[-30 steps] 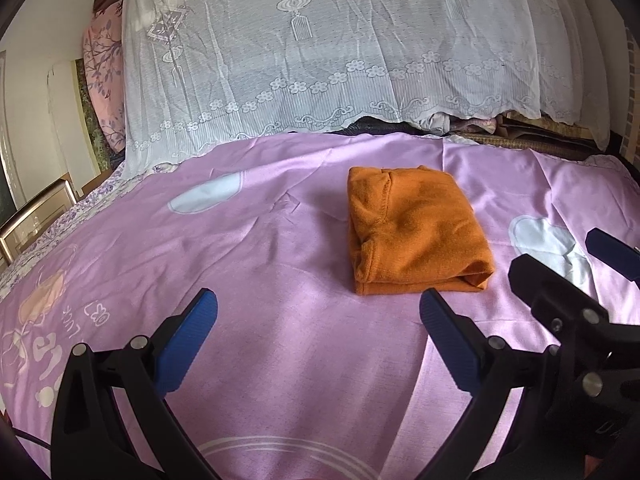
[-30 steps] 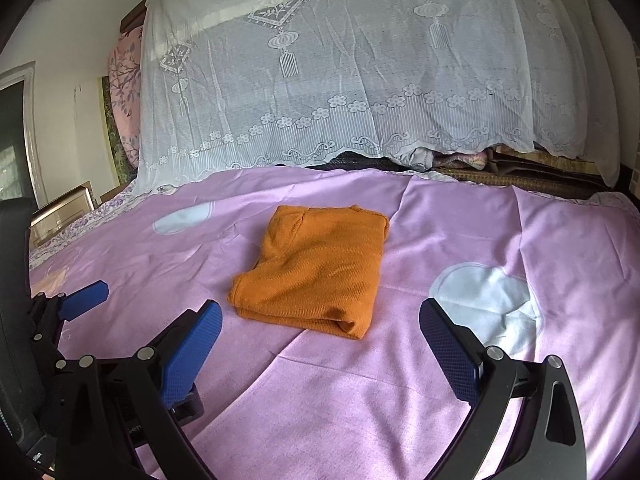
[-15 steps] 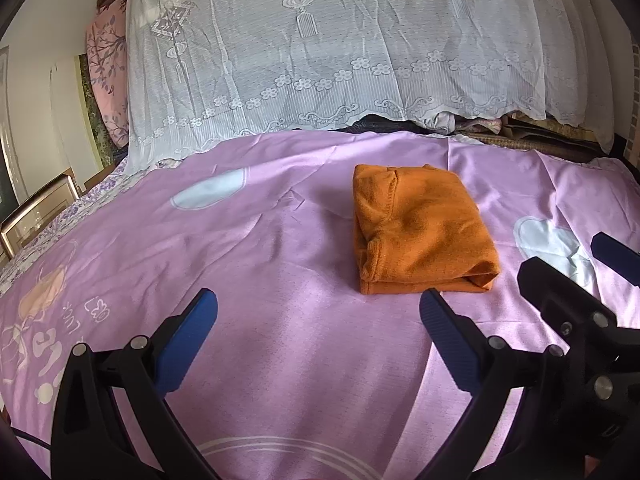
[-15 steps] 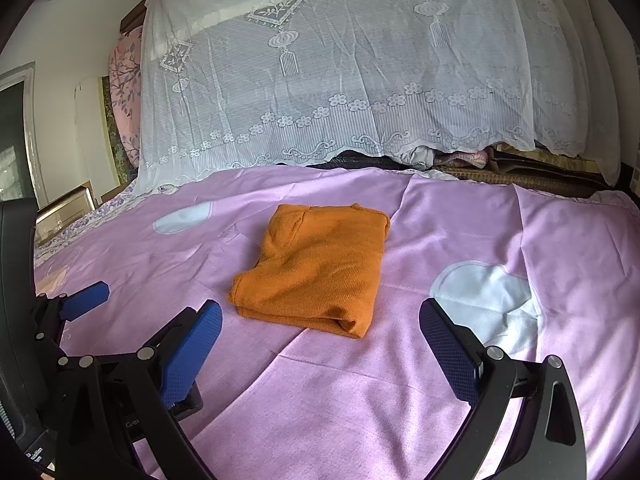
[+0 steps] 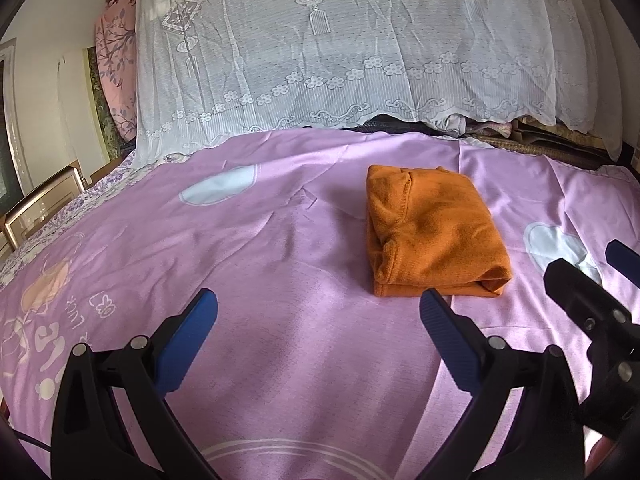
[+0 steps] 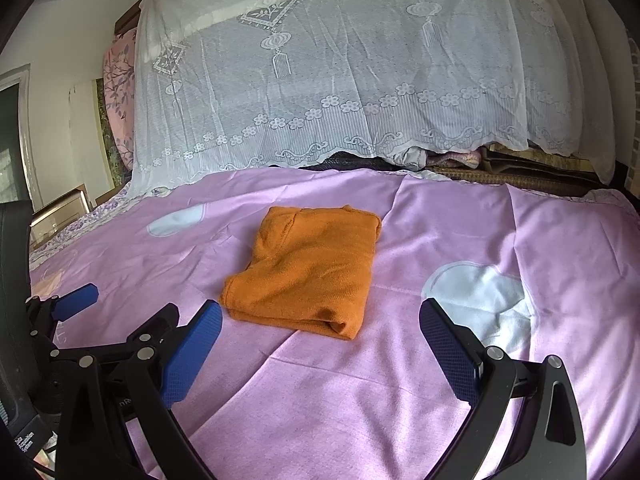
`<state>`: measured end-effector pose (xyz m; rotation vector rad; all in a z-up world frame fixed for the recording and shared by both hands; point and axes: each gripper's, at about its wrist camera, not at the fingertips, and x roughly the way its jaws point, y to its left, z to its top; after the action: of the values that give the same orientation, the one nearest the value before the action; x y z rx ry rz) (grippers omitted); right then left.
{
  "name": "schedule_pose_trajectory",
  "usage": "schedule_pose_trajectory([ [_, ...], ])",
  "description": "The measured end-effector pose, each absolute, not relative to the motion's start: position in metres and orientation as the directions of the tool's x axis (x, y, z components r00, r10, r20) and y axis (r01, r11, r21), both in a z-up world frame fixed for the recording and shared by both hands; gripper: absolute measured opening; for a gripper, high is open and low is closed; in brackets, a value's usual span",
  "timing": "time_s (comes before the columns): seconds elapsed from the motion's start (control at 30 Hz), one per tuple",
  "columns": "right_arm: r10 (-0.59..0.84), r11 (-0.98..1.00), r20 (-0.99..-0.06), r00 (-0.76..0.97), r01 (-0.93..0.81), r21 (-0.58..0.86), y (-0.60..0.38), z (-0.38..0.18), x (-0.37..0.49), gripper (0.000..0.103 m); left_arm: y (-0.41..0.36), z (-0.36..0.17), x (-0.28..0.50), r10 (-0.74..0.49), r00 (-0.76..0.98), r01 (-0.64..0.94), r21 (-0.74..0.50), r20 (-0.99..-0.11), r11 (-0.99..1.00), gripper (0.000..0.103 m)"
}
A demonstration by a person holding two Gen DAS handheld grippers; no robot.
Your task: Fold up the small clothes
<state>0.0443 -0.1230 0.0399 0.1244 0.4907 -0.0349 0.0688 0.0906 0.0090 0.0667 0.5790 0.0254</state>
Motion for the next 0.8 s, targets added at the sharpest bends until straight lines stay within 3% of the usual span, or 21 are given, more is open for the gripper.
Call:
schedule_pose_trajectory([
  [0.8, 0.002, 0.993, -0.501, 0.865, 0.056, 0.101, -0.1190, 0.0327, 0.0476, 0.100, 0.0966, 0.0099, 0.0700, 0.054, 0.836, -0.030, 0.053, -0.546, 0.998, 0.099],
])
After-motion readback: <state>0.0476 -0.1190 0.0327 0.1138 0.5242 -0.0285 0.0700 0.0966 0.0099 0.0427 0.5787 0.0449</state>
